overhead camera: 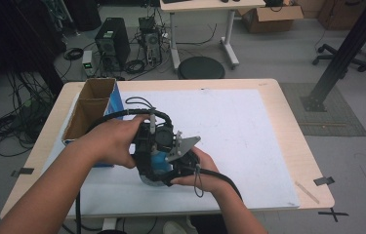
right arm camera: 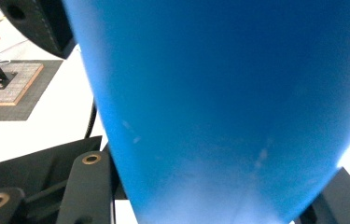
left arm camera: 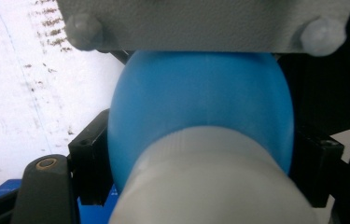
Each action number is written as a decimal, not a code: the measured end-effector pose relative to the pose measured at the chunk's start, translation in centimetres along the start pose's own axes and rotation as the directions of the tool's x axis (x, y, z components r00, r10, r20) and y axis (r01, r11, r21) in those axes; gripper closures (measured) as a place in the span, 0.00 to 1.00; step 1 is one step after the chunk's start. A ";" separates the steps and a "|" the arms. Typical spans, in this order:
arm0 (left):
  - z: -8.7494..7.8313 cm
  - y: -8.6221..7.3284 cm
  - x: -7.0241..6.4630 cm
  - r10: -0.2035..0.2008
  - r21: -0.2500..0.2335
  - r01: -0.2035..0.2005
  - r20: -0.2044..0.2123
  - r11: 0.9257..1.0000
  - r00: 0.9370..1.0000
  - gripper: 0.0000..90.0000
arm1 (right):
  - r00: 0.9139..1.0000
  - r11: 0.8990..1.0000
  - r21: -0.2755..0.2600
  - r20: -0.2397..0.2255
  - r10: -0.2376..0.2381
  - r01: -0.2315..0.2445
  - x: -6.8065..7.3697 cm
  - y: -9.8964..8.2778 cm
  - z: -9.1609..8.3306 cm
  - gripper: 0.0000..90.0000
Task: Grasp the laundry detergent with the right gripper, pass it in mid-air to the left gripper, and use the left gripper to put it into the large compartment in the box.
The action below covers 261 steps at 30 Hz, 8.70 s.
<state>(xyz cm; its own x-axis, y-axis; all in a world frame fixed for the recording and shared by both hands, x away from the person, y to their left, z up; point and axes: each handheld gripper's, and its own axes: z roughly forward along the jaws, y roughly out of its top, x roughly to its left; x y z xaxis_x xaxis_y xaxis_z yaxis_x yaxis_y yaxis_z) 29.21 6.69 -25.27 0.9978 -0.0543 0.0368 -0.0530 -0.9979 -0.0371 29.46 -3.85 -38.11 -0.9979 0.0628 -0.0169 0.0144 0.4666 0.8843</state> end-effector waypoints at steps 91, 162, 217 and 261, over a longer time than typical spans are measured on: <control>-6.5 0.0 4.0 -0.614 0.003 0.614 0.033 0.789 0.789 0.43 | 0.983 0.986 -0.089 0.111 0.149 -0.139 -0.8 -1.8 -11.9 0.01; -13.2 -20.2 11.9 -1.000 -0.029 1.000 0.006 0.000 0.000 0.43 | 0.970 0.927 0.340 0.227 0.083 -0.158 -2.9 -0.4 -17.6 0.03; 0.3 -21.0 12.8 -1.000 0.092 0.996 0.028 -0.005 -0.007 0.43 | 0.969 0.929 0.322 0.218 0.112 -0.180 -2.8 -1.7 -17.0 0.03; 5.5 -21.2 12.7 -1.000 0.122 0.993 0.026 -0.001 -0.005 0.43 | 0.967 0.932 0.308 0.224 0.124 -0.191 -2.9 -1.9 -17.3 0.03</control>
<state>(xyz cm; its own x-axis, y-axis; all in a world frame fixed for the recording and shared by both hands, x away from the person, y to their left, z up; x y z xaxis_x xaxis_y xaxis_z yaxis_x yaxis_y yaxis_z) 43.26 27.32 -29.46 0.0494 0.9987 0.0105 0.9952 -0.0484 -0.0853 31.23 -20.20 -31.64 -0.9486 0.3163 -0.0110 0.2237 0.6947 0.6836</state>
